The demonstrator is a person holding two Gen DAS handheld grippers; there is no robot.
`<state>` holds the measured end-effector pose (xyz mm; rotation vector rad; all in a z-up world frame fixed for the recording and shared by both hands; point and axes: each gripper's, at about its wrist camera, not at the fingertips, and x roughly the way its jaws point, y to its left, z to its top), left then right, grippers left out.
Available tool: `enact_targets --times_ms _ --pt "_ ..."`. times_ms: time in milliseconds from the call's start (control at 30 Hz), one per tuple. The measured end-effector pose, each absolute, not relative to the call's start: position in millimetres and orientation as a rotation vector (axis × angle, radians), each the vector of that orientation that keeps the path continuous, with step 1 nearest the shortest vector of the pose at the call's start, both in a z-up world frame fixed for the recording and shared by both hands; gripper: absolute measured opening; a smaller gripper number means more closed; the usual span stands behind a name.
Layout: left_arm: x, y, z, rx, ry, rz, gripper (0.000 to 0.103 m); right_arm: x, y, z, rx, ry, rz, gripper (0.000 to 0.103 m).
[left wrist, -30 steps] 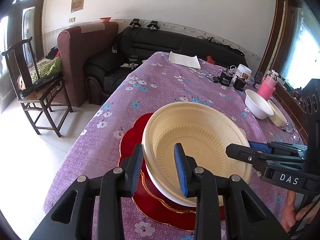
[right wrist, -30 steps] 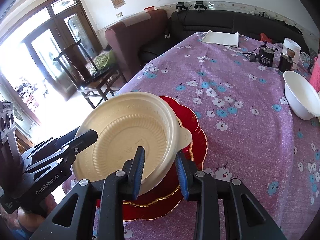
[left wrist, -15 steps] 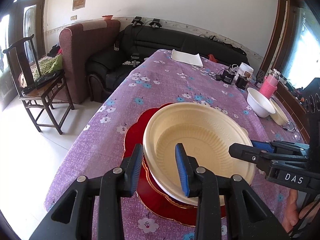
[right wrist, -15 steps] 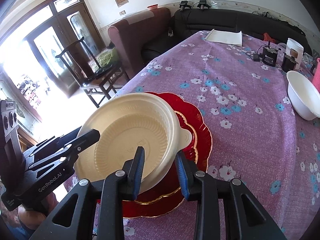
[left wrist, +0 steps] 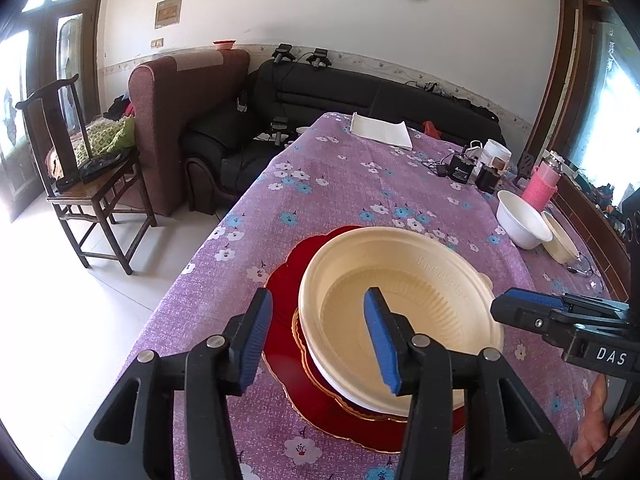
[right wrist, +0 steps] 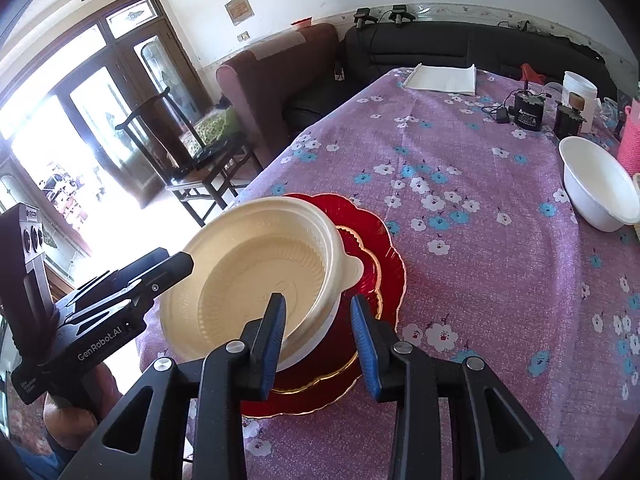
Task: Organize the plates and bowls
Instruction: 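Lower the cream bowl onto the white plate with the right tool, then open the right tool to release the cream bowl and withdraw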
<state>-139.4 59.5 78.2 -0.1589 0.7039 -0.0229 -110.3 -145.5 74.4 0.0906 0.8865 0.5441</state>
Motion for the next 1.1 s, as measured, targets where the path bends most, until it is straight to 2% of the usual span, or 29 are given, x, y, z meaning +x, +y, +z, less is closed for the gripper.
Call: enact_targets --times_ms 400,700,900,1100 --pt "-147.5 18.8 107.5 -0.073 0.653 -0.067 0.048 -118.3 -212.7 94.7 0.215 0.806 0.479 0.040" --pt "-154.0 -58.9 122.4 0.045 0.638 -0.218 0.052 -113.3 -291.1 92.2 0.347 0.772 0.359 0.041" --pt "-150.5 -132.7 99.7 0.120 0.720 -0.413 0.052 -112.0 -347.9 87.2 0.435 0.753 0.254 0.041" --pt "-130.2 -188.2 44.5 0.187 0.847 -0.492 0.052 -101.5 -396.7 79.7 0.515 0.763 0.160 0.042"
